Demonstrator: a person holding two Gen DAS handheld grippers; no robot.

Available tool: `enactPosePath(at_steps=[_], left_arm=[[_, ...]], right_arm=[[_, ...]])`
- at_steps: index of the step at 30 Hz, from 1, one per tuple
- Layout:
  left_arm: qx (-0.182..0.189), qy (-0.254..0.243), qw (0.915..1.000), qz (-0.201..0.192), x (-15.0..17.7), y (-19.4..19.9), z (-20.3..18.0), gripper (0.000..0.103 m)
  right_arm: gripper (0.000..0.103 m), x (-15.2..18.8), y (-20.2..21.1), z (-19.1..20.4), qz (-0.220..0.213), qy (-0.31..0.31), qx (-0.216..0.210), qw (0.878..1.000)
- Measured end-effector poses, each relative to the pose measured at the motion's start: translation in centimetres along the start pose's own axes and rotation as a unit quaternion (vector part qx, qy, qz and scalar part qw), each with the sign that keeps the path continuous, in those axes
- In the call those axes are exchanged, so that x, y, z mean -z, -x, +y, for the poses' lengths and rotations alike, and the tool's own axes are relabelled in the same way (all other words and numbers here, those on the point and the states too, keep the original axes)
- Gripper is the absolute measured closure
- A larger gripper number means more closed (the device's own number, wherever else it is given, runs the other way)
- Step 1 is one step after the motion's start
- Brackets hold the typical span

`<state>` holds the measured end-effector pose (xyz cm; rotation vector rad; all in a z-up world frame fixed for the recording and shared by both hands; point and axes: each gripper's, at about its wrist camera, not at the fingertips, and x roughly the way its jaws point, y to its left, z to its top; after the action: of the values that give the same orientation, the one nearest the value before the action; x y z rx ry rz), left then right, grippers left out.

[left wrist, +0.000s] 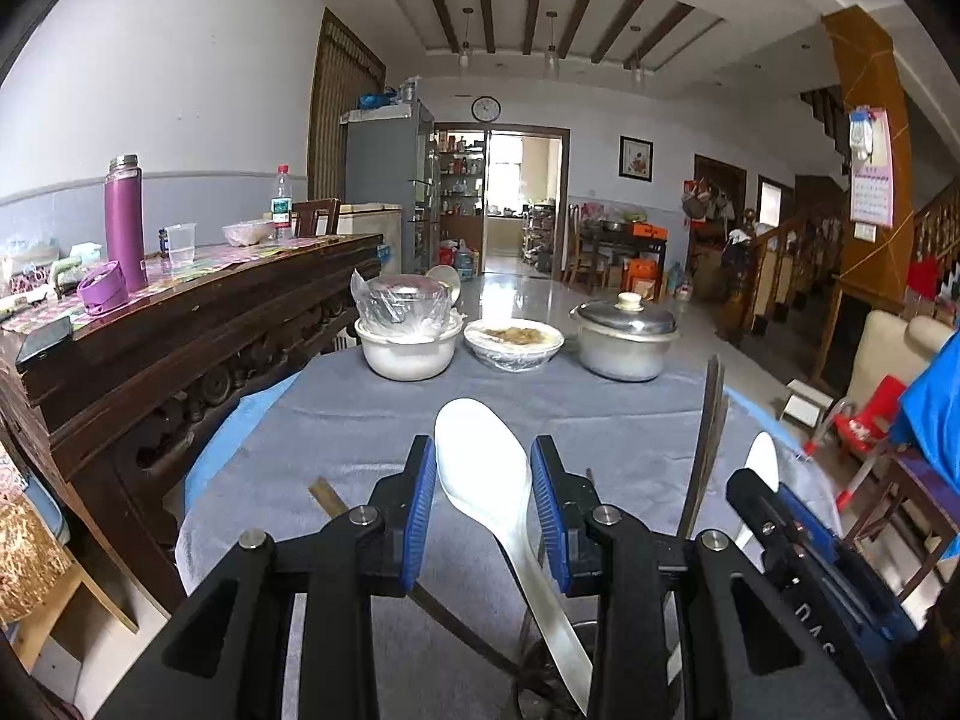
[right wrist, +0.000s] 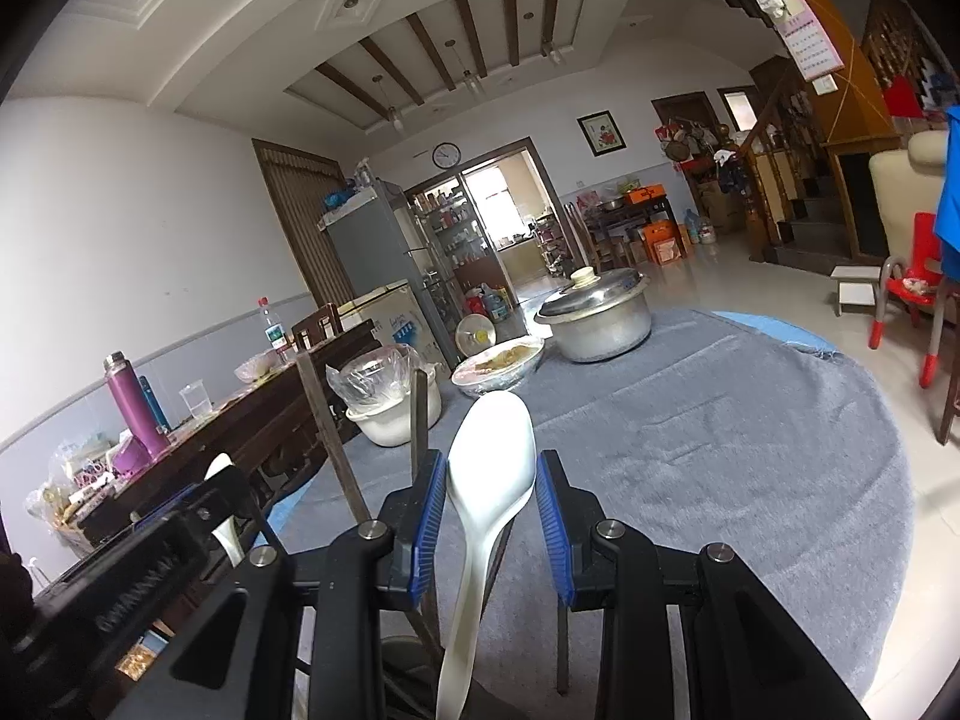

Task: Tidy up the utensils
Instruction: 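Lower both spoons into the mesh cup and open both grippers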

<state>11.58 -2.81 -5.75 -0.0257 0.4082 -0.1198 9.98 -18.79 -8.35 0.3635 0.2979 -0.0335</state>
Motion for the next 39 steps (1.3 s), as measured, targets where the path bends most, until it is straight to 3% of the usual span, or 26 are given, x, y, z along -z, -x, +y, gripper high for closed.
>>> enactPosePath(at_steps=[11, 39], left_arm=[[-0.027, -0.032, 0.9990, -0.013, 1.5, -0.6, -0.5, 0.069], [-0.003, -0.016, 0.9998, -0.006, 2.1, -0.5, 0.3, 0.068]], right_arm=[[0.070, 1.4, 0.5, 1.6, -0.008, 0.042, -0.004, 0.999], [0.069, 2.6, 0.3, 2.2, 0.015, 0.062, -0.006, 0.998]])
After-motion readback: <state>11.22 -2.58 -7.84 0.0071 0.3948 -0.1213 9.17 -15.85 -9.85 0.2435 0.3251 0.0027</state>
